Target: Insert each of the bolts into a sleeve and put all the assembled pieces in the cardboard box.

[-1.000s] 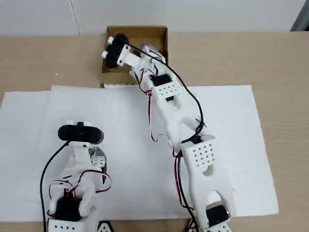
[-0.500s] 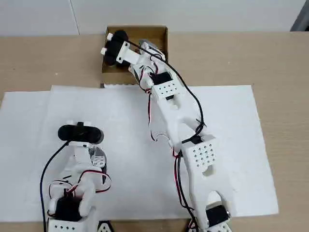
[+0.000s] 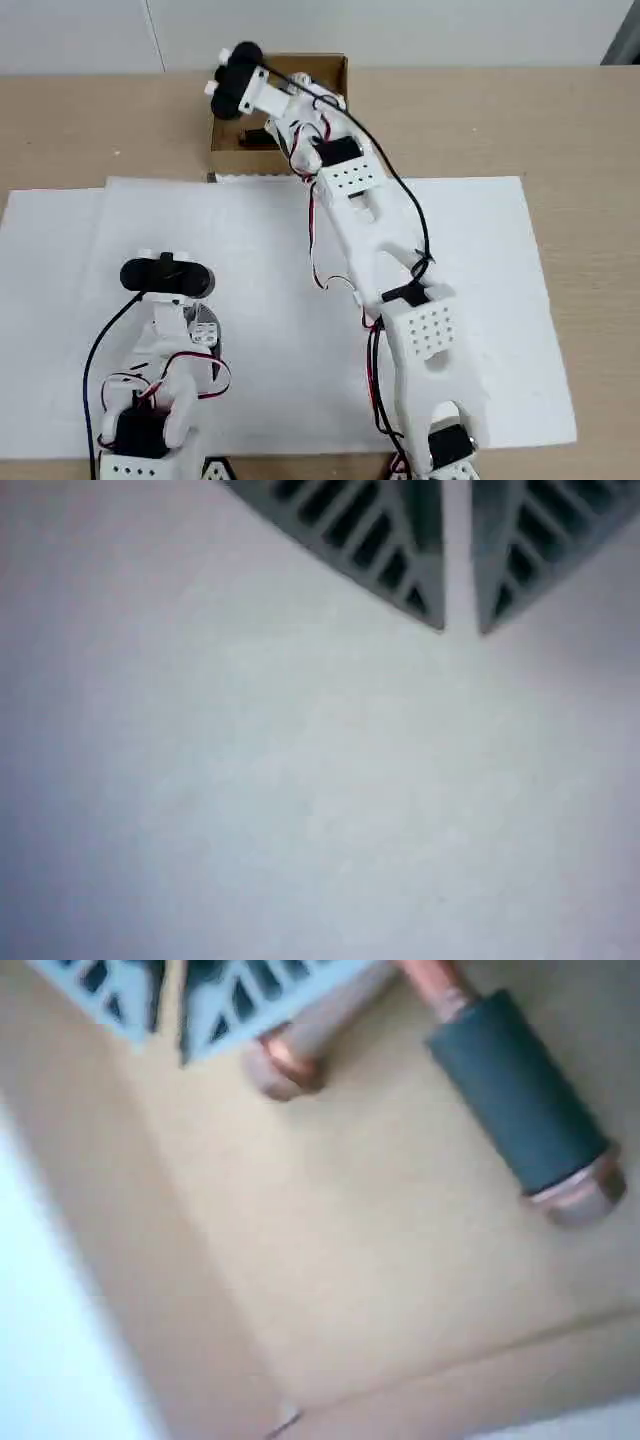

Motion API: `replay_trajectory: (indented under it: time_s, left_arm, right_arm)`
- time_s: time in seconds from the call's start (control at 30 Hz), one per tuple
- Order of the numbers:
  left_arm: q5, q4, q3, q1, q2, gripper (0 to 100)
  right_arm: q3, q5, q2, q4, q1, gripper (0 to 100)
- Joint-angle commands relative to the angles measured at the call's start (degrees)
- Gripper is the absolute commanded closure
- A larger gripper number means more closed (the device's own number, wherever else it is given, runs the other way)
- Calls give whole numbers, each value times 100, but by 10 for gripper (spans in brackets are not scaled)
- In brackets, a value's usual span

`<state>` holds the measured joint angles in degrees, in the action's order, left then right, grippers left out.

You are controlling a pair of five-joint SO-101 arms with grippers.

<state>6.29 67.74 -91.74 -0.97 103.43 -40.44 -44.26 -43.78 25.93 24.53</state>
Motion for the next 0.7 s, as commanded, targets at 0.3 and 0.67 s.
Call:
replay_trajectory:
  time_s: [0.3, 0.67]
  left_arm:
    - [-26, -105, 13, 26, 35, 993]
    - [-26, -105, 13, 26, 35, 993]
  right_arm:
    - [-325, 1029, 2176, 1640, -22, 995]
    - [-325, 2813, 3996, 4251, -611, 995]
